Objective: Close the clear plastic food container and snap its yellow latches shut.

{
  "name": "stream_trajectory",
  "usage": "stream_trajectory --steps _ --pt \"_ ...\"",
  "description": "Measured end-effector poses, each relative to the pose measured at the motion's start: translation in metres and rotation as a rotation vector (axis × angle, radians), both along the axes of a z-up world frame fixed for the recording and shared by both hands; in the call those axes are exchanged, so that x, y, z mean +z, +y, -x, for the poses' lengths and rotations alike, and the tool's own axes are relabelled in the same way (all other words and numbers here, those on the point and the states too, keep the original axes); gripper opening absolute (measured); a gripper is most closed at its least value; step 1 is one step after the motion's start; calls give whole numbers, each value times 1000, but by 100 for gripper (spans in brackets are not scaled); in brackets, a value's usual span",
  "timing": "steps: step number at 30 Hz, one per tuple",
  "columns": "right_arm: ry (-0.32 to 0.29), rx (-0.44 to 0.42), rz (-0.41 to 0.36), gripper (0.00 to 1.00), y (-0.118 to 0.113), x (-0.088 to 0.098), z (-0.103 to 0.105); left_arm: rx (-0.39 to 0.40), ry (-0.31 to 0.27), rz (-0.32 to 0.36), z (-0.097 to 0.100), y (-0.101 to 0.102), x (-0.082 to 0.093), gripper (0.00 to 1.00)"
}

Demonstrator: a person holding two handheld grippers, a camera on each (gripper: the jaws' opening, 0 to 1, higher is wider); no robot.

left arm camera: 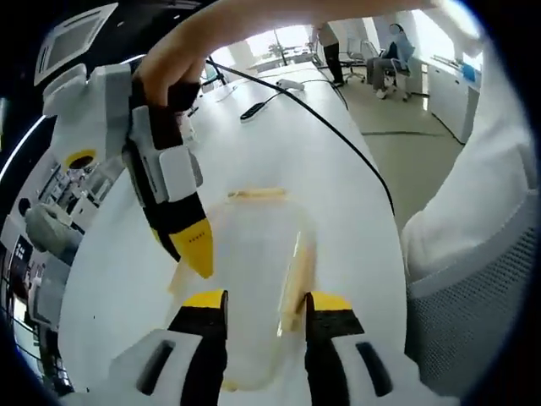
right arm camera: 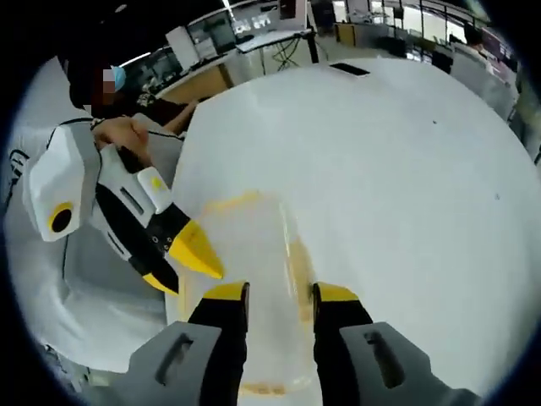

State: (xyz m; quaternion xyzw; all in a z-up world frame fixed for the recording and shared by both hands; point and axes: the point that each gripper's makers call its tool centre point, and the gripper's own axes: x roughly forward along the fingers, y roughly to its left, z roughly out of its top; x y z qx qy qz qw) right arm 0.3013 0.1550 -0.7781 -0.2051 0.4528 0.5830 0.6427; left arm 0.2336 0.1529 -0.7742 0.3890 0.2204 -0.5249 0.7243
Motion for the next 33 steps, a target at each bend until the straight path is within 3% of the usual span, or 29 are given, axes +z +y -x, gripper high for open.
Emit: stream_trajectory --steps 8,19,25,33 --pt "16 -6 -9 26 0 0 1 26 1 -37 0 -1 -1 28" --pt "21 -25 34 25 1 -1 1 45 4 -77 0 -3 -3 27" --pt "24 -18 64 24 1 -1 1 38 -21 -107 4 -4 -3 23" --pt "40 -12 115 24 1 -2 1 52 0 -111 2 -4 -3 22"
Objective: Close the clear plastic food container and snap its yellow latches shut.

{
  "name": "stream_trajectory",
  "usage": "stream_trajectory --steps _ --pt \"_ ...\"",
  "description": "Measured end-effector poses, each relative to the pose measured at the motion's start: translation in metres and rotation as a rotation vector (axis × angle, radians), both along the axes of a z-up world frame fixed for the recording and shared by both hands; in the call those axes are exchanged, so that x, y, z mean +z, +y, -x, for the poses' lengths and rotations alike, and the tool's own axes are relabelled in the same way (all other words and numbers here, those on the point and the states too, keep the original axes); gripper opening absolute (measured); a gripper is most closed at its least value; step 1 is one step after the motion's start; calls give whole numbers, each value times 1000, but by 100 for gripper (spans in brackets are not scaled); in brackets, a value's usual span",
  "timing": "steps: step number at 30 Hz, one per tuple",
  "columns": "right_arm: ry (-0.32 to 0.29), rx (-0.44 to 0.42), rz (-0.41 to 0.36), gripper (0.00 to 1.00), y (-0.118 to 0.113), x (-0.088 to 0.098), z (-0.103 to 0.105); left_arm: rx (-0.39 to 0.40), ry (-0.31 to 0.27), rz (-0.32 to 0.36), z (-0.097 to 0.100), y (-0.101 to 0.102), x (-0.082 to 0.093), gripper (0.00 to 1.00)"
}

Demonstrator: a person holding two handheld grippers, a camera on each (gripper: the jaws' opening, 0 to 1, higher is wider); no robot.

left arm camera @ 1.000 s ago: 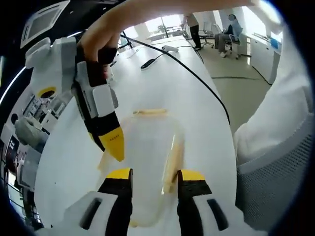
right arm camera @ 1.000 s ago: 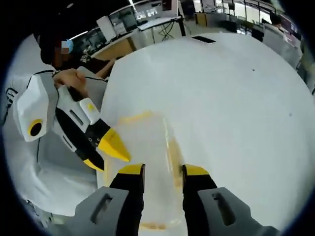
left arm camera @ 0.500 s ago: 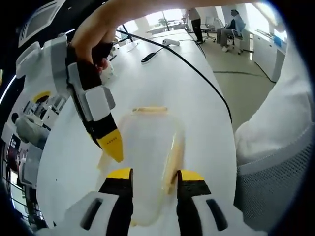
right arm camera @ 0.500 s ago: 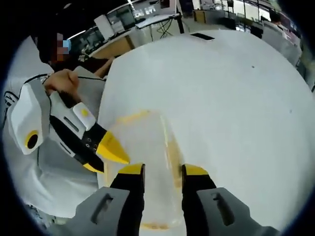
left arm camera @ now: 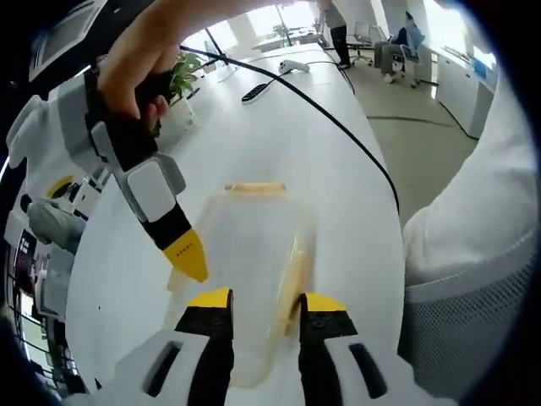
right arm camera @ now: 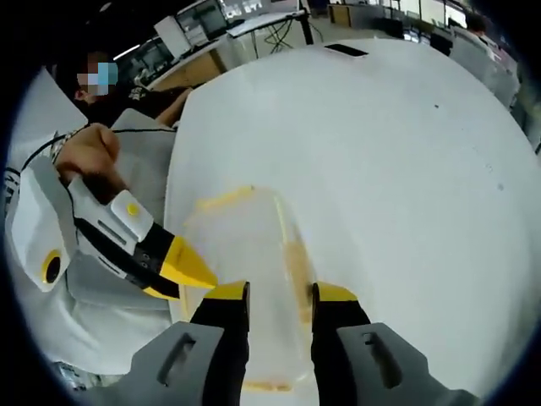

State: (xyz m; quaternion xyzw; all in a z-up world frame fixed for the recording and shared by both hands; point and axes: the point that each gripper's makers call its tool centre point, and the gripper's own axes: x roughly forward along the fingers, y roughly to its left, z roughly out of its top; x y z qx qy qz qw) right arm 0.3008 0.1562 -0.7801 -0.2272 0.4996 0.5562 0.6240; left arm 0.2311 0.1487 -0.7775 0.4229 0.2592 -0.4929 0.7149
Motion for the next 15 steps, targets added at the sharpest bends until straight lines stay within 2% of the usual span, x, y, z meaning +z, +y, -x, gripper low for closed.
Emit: stream_trajectory --steps 5,7,8,12,13,14,15 --pt "7 6 23 23 0 0 1 4 -24 -9 1 -1 -1 20" --pt "11 4 28 23 0 0 0 -16 -47 -20 4 -2 -1 19" --pt "13 5 29 23 -1 0 1 -17 -77 -25 4 -2 -1 18" --pt "18 6 30 23 -1 -1 1 6 -77 -21 3 -2 -2 17" --pt "21 13 28 23 -1 -1 1 -58 -150 -38 -4 -11 2 16" --pt "17 12 29 23 -1 -1 1 0 -116 -20 5 -9 -3 16" --pt "17 11 31 23 -1 -1 0 -12 -133 -24 5 -11 -3 16"
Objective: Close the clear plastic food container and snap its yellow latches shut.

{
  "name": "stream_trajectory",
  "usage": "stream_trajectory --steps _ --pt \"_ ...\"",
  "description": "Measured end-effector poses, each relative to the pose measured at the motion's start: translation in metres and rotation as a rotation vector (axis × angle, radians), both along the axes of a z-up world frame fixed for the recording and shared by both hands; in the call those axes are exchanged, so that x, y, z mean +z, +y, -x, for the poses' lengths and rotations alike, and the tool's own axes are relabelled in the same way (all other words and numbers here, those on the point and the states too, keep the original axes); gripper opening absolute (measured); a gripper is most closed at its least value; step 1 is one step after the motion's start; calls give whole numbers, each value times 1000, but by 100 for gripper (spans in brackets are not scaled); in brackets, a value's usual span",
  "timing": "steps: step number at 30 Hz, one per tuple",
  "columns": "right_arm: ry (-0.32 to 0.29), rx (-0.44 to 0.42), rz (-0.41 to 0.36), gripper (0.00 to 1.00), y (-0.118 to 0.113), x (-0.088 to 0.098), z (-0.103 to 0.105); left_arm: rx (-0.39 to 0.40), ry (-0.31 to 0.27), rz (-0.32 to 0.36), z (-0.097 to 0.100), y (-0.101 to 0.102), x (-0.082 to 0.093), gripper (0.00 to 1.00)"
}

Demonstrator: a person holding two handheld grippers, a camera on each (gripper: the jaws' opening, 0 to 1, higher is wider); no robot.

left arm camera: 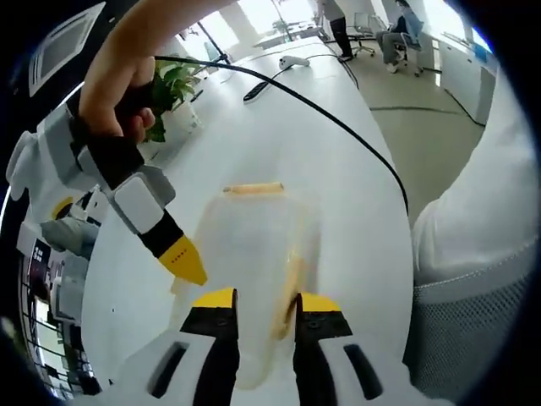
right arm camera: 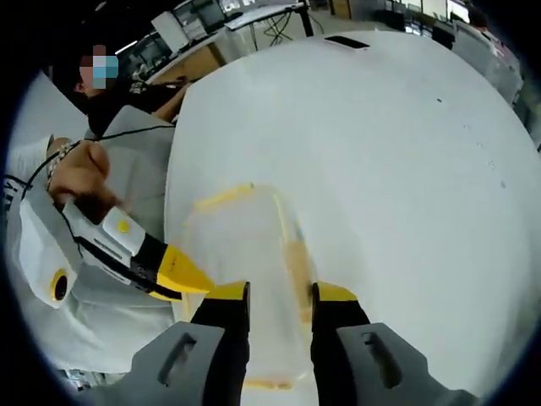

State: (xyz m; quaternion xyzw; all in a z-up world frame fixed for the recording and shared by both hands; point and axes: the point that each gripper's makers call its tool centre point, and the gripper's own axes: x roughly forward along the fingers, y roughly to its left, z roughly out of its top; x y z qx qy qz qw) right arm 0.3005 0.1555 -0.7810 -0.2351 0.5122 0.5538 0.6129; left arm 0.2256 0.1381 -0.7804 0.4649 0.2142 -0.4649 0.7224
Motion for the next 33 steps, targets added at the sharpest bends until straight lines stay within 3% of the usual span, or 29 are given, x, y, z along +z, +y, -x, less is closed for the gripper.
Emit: stream_trajectory --steps 2,4,9,10,11,18,30,33 --pt "-2 0 1 23 0 0 0 8 33 31 -2 4 3 17" --pt "0 0 -1 23 -1 0 -1 2 10 0 -3 6 4 17" --pt "30 6 16 22 -1 -1 -2 -1 29 -3 -3 7 2 17" --pt "81 41 17 20 2 0 6 -10 29 -9 -3 7 2 17" --pt "54 37 24 20 3 2 0 -6 30 -7 -3 6 1 18" --pt "99 69 54 21 3 -2 2 -13 28 -3 -3 7 1 18" --pt "85 49 31 23 1 -1 3 -12 23 -1 -3 8 2 19" --pt "58 61 24 23 2 0 3 -20 16 -2 -2 8 2 20"
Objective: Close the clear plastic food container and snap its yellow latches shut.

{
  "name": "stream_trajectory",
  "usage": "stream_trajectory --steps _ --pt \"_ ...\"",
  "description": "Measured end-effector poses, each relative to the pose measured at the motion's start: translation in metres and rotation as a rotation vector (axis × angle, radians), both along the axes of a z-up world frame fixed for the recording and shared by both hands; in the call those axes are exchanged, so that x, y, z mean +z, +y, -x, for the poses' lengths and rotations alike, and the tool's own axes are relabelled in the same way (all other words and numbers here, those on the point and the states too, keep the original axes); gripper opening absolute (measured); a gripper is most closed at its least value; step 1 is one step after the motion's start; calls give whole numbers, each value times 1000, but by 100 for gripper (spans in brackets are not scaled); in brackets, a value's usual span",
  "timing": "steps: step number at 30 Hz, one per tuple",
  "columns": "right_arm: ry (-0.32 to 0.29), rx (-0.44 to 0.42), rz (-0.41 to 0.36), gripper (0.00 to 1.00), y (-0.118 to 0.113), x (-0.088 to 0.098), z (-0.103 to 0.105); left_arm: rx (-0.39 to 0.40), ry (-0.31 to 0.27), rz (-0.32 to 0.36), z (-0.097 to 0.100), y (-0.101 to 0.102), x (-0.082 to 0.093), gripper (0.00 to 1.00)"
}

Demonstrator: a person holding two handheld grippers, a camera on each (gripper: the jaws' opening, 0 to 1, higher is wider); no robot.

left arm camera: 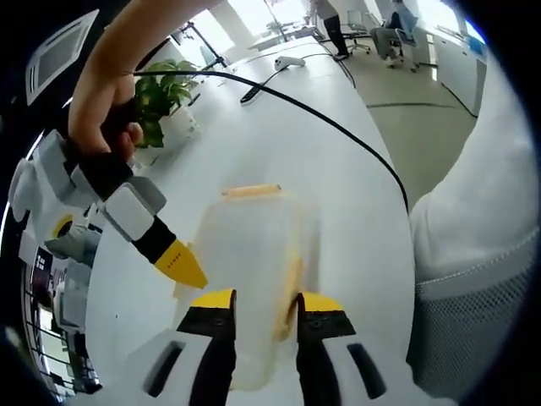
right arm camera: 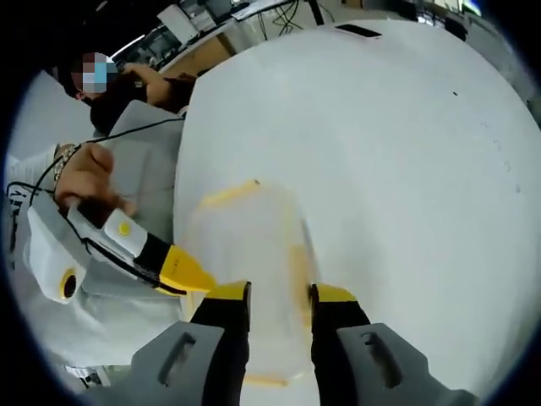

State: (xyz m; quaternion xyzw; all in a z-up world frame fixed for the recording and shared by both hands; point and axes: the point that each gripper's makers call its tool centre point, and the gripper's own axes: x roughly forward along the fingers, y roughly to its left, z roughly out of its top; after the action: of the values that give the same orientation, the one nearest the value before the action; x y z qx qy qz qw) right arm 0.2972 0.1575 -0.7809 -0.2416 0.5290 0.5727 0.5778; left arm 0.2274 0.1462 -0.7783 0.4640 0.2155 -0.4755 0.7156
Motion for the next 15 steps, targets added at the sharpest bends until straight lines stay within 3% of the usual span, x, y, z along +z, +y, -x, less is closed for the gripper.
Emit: stream_trajectory --steps 3,6,8,12,13,15 --pt "-56 39 -6 23 2 2 1 -4 -2 15 0 1 1 20" --pt "-81 27 6 24 2 3 1 65 66 86 -1 -2 3 21" --pt "-112 36 5 24 2 4 2 75 80 105 -2 -2 5 22" --pt "-140 -34 3 24 0 5 0 17 58 115 -2 -4 2 28" --pt "-144 -44 0 24 -1 5 0 26 83 131 0 -5 2 32" --pt "-166 -41 -19 24 -1 6 0 112 189 219 6 -9 4 38"
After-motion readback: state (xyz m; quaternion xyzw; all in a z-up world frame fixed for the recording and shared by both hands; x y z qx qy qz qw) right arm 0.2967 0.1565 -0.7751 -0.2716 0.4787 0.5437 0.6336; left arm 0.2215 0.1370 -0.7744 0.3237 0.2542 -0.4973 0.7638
